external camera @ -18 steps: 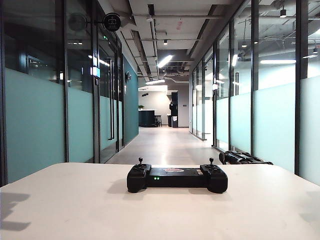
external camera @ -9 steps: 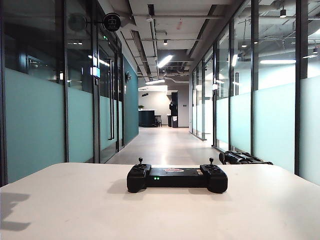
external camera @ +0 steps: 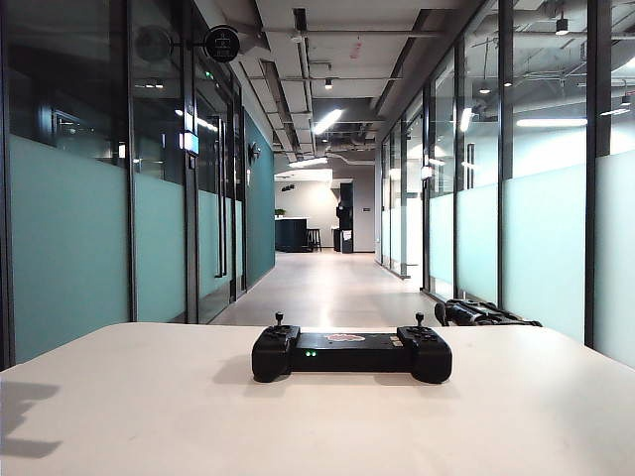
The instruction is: Push the left joystick on the remote control sitting on the white table backward to make the robot dog back up in a straight line until it returns close to you.
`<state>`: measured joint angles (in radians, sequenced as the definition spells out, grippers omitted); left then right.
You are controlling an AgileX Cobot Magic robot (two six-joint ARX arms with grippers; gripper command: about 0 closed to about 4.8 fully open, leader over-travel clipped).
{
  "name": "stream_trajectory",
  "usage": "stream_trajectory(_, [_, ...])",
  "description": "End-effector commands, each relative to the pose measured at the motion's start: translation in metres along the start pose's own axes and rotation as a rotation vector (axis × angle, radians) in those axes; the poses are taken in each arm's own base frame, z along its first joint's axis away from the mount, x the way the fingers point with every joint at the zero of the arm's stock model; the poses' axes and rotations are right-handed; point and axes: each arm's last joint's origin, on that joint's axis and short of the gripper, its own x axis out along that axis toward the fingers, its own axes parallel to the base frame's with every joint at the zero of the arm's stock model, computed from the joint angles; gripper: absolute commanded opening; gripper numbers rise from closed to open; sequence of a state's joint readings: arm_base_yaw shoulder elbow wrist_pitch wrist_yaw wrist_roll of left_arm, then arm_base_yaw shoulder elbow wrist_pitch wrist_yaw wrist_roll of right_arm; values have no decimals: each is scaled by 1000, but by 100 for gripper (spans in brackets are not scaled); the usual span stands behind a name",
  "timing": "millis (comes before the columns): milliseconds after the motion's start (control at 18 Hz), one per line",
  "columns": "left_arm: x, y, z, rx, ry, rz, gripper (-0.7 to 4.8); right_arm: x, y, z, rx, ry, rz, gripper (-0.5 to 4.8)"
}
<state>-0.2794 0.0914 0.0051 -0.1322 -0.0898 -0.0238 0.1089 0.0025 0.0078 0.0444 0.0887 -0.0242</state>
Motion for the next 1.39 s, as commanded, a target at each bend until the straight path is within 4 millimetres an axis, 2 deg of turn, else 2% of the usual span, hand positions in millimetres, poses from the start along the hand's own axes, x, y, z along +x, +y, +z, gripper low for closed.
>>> stream_trajectory(56, [0,0,1,-4,-8,-3,-5,0,0,-1,16,-9,11,-6])
stream_trajectory(1388, [0,0,1,-4,-8,-3,-5,0,-3,-3,28,2,14,0])
